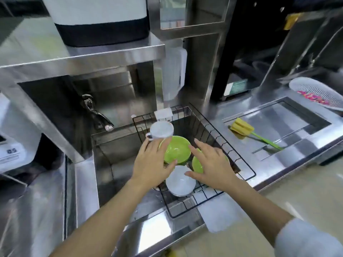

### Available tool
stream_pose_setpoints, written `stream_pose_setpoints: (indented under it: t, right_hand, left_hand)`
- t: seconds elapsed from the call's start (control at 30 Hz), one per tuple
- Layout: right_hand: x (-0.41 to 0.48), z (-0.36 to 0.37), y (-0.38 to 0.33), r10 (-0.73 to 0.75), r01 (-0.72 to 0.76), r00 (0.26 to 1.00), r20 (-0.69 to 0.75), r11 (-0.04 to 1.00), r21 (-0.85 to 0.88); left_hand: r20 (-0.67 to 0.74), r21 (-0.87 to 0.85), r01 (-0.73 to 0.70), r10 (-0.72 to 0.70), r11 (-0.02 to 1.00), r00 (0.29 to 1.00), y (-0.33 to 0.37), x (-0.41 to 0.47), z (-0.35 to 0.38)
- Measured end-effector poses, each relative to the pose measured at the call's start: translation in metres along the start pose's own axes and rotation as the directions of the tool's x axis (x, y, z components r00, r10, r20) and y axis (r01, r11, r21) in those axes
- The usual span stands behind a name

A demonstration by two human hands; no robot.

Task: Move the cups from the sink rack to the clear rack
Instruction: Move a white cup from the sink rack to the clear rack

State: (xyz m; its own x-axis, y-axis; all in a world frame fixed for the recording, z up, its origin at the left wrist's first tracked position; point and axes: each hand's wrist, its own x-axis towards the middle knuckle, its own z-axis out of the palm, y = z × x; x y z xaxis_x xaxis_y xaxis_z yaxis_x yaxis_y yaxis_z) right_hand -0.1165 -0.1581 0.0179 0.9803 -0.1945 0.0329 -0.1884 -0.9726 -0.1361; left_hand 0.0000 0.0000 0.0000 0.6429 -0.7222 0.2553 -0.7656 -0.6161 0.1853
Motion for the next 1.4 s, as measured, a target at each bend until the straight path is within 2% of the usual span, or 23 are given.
stream_pose_setpoints:
  t: [0.07,0.13,0.3,0.43,0.6,0.77,0.83,0.9,0.93,1.0,1.07,1.13,1.27,1.4]
  right_hand:
    - [0.000,0.008,0.003,-0.003,0.001,0.998,0.060,1.000,0.023]
    - [0.001,0.014,0.006,0.023,-0.022,0.997,0.067,1.000,-0.020]
    - [0.006,0.020,0.004,0.025,-0.025,0.996,0.082,1.000,0.000]
    - [0.010,0.023,-0.001,0.024,-0.027,0.991,0.131,0.999,0.021]
    - [0.017,0.026,-0.007,0.025,-0.026,0.972,0.234,1.000,-0.002]
    - [0.016,0.019,-0.012,0.067,-0.082,0.989,0.131,0.991,0.107]
    - [0.015,0.013,-0.014,0.110,-0.124,0.991,0.071,0.963,0.238]
    - [0.017,0.004,-0.015,0.190,-0.197,0.980,0.061,0.865,0.462]
    - [0.018,-0.001,-0.015,0.224,-0.230,0.971,0.082,0.780,0.583]
    - [0.020,-0.014,-0.018,0.238,-0.278,0.956,0.173,0.543,0.792]
    - [0.020,-0.026,-0.019,0.159,-0.327,0.943,0.294,0.255,0.910]
    - [0.019,-0.031,-0.018,0.021,-0.346,0.938,0.345,0.061,0.936]
    - [0.024,-0.030,-0.020,-0.195,-0.340,0.929,0.313,-0.119,0.933]
    - [0.033,-0.031,-0.043,-0.296,-0.351,0.913,0.281,-0.218,0.911]
  left_hand:
    - [0.153,0.001,0.052,-0.052,0.999,0.987,0.005,-0.002,0.004]
    - [0.226,0.088,0.054,-0.073,0.995,0.971,0.007,-0.004,0.006]
    - [0.347,0.182,0.029,-0.092,0.983,0.933,0.011,-0.004,0.009]
    - [0.421,0.157,0.054,-0.117,0.986,0.900,0.014,-0.003,0.011]
    - [0.415,0.087,0.076,-0.106,0.993,0.904,0.019,-0.002,0.008]
    - [0.342,0.045,0.082,-0.093,0.996,0.935,0.020,-0.007,0.004]
    - [0.285,-0.036,0.135,-0.119,0.990,0.951,0.020,-0.006,-0.001]
    - [0.239,-0.176,0.228,-0.183,0.958,0.954,0.022,-0.003,-0.011]
    - [0.209,-0.240,0.265,-0.217,0.934,0.954,0.023,-0.001,-0.017]
    - [0.165,-0.347,0.316,-0.275,0.883,0.947,0.023,0.001,-0.028]
    - [0.158,-0.477,0.385,-0.354,0.790,0.922,0.021,0.003,-0.036]
    - [0.187,-0.573,0.456,-0.434,0.680,0.881,0.016,0.004,-0.042]
    - [0.270,-0.696,0.528,-0.504,0.486,0.820,0.008,0.002,-0.057]
    - [0.281,-0.746,0.530,-0.530,0.404,0.800,-0.001,-0.009,-0.076]
